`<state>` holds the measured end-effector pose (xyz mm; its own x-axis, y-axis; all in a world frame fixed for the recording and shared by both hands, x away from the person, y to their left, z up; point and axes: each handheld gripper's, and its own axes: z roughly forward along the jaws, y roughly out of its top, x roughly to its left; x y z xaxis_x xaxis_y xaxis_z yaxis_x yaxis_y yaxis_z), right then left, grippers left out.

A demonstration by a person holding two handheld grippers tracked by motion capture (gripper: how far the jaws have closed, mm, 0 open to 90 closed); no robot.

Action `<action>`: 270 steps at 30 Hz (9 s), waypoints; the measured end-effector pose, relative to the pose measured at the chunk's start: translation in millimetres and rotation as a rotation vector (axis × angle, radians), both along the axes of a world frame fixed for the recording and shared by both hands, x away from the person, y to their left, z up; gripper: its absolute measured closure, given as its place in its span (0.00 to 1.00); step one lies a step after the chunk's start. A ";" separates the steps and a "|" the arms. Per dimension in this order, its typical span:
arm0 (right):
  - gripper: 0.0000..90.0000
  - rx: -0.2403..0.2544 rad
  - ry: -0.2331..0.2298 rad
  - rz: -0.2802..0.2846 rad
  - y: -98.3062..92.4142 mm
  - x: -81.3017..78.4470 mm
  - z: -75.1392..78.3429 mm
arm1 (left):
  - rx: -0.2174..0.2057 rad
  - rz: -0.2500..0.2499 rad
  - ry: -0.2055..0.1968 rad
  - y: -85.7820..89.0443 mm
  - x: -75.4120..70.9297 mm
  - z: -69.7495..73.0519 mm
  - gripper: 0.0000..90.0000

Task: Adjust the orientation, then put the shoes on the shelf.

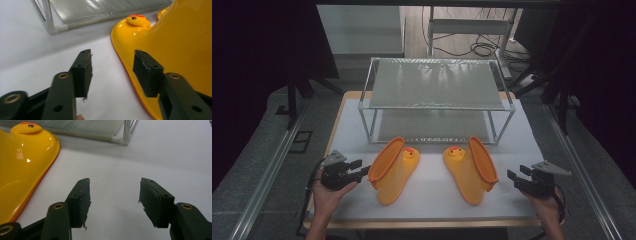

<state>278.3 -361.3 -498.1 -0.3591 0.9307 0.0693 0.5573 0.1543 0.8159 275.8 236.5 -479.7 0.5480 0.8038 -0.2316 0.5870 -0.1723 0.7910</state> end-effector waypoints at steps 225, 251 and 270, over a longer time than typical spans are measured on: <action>0.49 0.096 0.003 0.144 16.4 -11.1 -6.4 | -0.134 -0.071 -0.023 36.0 10.1 75.0 0.45; 0.49 0.067 0.035 0.148 15.7 -7.2 -13.3 | -0.085 -0.252 -0.016 -18.5 32.3 142.6 0.45; 0.49 0.053 0.045 0.150 16.6 -6.0 -16.4 | 0.022 -0.408 0.067 -74.4 53.1 165.8 0.45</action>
